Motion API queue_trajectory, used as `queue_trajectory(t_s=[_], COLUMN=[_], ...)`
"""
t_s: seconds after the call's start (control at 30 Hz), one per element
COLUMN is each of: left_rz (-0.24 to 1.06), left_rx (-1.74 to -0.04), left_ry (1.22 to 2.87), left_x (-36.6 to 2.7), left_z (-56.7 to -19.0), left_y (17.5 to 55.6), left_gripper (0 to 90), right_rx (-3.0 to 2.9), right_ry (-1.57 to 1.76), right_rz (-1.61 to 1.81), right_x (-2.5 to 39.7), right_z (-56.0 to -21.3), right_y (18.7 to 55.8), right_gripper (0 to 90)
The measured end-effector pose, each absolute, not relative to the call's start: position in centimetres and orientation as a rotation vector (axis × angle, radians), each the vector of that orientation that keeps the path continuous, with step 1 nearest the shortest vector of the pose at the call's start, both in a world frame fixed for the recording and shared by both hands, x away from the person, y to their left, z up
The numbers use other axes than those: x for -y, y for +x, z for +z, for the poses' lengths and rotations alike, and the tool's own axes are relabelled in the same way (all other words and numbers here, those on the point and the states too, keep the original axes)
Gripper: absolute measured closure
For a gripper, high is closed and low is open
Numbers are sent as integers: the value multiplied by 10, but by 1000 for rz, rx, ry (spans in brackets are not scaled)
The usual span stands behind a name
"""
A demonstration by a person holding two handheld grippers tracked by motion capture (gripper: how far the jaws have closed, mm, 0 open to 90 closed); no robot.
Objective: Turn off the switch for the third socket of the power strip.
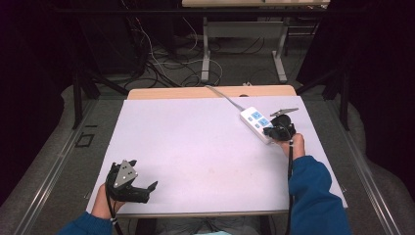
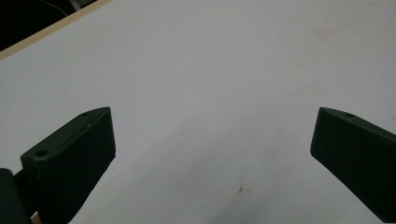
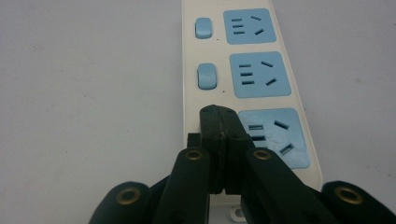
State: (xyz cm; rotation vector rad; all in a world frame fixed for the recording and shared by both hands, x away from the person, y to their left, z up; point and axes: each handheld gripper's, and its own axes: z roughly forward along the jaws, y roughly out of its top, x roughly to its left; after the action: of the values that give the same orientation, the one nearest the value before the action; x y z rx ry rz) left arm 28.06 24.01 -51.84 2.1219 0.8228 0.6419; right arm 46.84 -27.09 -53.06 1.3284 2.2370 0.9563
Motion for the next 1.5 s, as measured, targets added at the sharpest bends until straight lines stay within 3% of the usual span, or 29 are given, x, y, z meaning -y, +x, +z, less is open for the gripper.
queue_trajectory(t_s=[1.5], left_rz=[650], left_rx=[-820], left_ry=[2128], left_x=[-239], left_z=[-518], left_y=[281], left_gripper=[2], right_rx=[-2225], right_ry=[1298], right_rz=[937], right_x=[267], right_z=[-531], right_y=[466], right_gripper=[900])
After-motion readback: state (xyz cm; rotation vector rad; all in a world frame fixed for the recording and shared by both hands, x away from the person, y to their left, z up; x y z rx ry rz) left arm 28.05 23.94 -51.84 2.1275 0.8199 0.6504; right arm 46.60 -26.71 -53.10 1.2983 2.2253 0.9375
